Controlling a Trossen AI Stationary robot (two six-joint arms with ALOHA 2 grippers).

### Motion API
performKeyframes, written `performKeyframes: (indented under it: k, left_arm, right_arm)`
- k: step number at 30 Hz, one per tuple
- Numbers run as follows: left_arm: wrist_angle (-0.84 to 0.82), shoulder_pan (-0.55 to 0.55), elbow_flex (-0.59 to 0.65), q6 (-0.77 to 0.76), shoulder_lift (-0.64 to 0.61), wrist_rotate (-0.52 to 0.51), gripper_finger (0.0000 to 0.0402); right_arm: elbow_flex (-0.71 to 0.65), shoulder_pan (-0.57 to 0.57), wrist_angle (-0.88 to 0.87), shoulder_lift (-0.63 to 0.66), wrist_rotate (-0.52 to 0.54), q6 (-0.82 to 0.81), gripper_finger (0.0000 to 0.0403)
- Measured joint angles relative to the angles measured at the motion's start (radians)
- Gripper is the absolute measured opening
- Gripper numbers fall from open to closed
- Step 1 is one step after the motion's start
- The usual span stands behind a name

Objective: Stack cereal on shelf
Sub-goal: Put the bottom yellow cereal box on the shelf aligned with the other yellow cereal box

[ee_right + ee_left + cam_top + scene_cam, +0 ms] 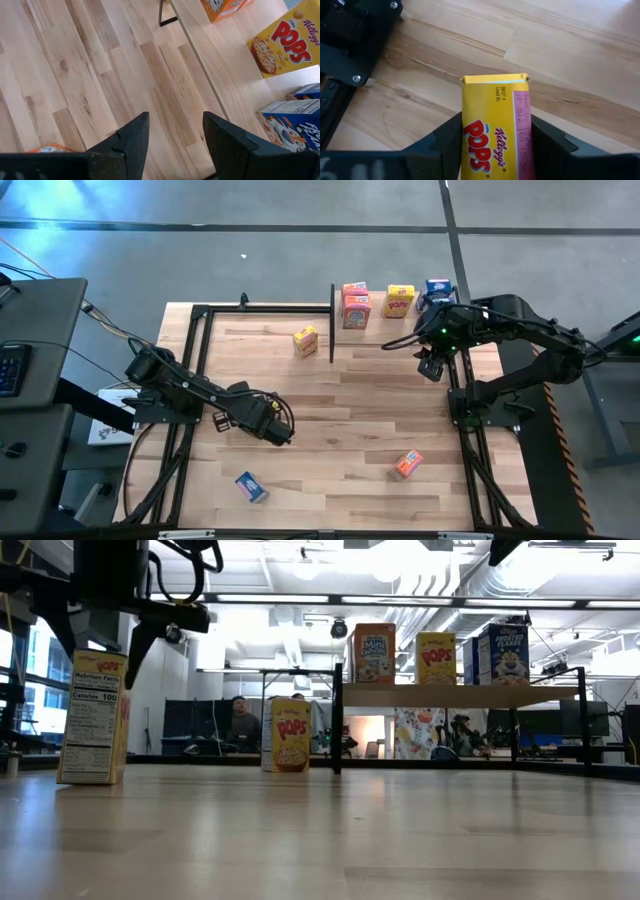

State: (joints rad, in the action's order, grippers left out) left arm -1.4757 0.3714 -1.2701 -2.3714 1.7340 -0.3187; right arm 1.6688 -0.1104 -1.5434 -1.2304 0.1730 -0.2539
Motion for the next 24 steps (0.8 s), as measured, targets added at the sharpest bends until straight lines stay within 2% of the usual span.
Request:
performKeyframes:
  k: [11, 17, 24]
  left_arm:
    - [0.008, 0.016, 0.0, 0.029, -0.021, -0.027, 0.0157]
    - [0.042, 0.025, -0.001, 0.152, -0.088, -0.049, 0.0156]
    - [0.133, 0.013, -0.001, 0.382, -0.155, -0.139, 0.0156]
  right_arm:
    - [0.0, 0.0, 0.0, 0.0, 0.0, 0.0, 0.0177]
    - [0.0, 0.0, 0.0, 0.0, 0.0, 0.0, 0.0177]
    - [0.0, 0.0, 0.0, 0.0, 0.0, 0.0, 0.0177]
